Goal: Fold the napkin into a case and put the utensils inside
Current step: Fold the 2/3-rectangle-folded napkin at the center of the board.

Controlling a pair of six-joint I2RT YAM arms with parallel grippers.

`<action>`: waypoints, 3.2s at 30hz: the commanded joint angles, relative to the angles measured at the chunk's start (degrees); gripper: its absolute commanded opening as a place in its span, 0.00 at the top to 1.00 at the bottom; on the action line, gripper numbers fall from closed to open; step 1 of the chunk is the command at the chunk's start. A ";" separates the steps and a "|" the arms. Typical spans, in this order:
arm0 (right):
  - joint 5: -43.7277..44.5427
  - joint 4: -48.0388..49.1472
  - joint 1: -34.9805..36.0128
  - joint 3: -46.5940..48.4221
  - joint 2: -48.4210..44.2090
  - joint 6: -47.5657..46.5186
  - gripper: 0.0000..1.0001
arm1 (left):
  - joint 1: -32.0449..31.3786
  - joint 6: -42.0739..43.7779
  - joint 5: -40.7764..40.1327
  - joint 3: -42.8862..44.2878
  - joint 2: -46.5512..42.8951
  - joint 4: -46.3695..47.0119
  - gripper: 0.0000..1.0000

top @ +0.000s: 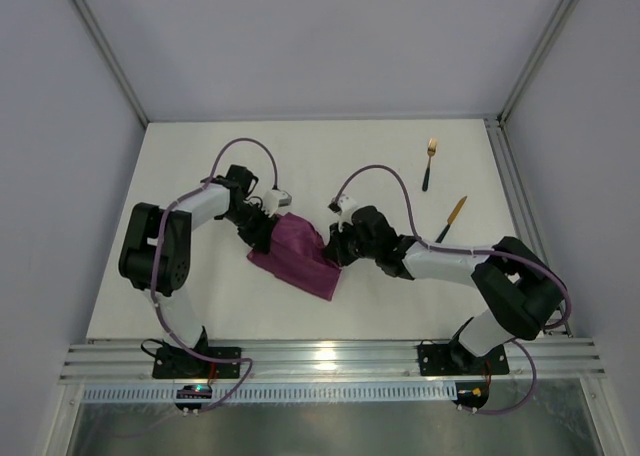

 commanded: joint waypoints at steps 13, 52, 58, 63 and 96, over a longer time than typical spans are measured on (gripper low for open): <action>10.31 0.77 13.74 -1.32 -0.53 -13.47 0.95 | 0.00 -0.32 -3.13 0.13 4.36 0.43 0.78; 20.87 -5.12 23.51 1.85 8.70 -14.27 0.96 | 0.97 -0.23 0.21 7.79 -3.63 -10.46 0.68; 21.83 -4.24 23.51 1.32 8.26 -14.44 0.96 | -0.52 0.21 3.10 2.87 -3.64 -13.89 0.69; 22.89 -4.33 23.51 1.58 8.08 -15.06 0.96 | -2.37 1.53 5.40 2.33 -0.03 -15.65 0.70; 39.58 10.88 35.81 -7.38 -1.68 -37.82 0.92 | -2.37 -6.20 6.54 2.60 8.50 -8.09 0.80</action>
